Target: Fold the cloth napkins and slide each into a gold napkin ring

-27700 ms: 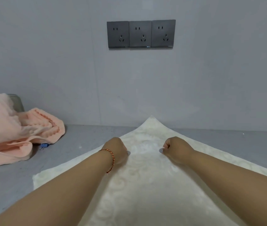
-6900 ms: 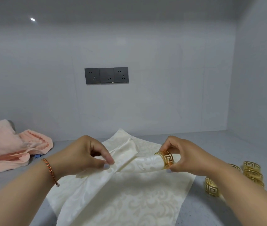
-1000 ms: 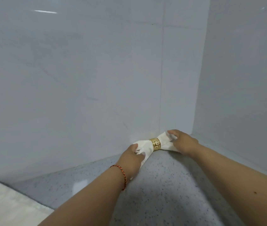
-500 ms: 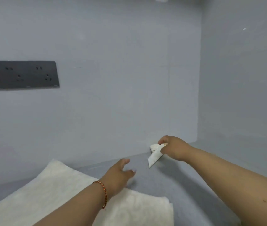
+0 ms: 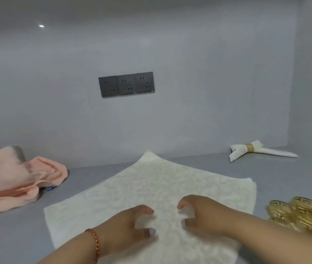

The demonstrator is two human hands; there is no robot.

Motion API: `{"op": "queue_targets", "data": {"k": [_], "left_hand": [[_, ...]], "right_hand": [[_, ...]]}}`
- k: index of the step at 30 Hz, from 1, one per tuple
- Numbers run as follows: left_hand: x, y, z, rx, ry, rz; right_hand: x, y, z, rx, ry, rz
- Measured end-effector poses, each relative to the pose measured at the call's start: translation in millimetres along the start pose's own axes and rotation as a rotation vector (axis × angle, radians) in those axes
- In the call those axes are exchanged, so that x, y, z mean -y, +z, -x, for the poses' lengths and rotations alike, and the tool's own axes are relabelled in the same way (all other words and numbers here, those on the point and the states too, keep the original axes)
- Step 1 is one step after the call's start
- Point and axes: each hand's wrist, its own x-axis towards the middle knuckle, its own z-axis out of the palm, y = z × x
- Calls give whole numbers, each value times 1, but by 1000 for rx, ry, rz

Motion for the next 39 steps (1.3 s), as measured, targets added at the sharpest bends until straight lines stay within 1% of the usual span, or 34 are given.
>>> {"op": "queue_targets", "data": {"k": [3,5,6,8,11,15,17,19,22,25,29,31,33,34,37,38,39], "left_hand": [[5,15,26,117,73,-125],[11,29,34,190,110,-195],[14,38,34,196,129,-255],[16,51,29,154,147,-345],[15,56,25,114,129,-370],[13,58,19,97,135,-395],[11,58,19,93,136,-363],[11,58,19,68,140,-313],[10,56,19,14,133,-135],[16,51,23,-56,119,168],[16,45,30,-35,108,554],[15,41,33,-40,100,702],[19,34,34,6,77,854],[21,29,36,45,77,881],[27,11,42,140,104,784],[28,8,41,133,96,724],[29,7,40,79,73,628]], "right_hand": [[-5,18,14,39,-13,43],[-7,20,20,17,-9,41],[-7,19,23,-2,-15,40],[-4,15,29,-43,-45,31],[18,9,47,-60,-138,-29],[46,9,73,78,-293,-116],[52,16,77,165,-374,-67],[56,22,78,194,-405,-58],[60,20,82,213,-363,-116],[63,20,80,265,-341,-138],[66,15,74,321,-236,-200],[64,17,65,306,-187,-247],[58,22,52,245,-100,-343],[55,23,45,202,-33,-412],[47,23,30,125,202,-670],[46,21,27,109,263,-727],[44,20,23,94,299,-750]]}}
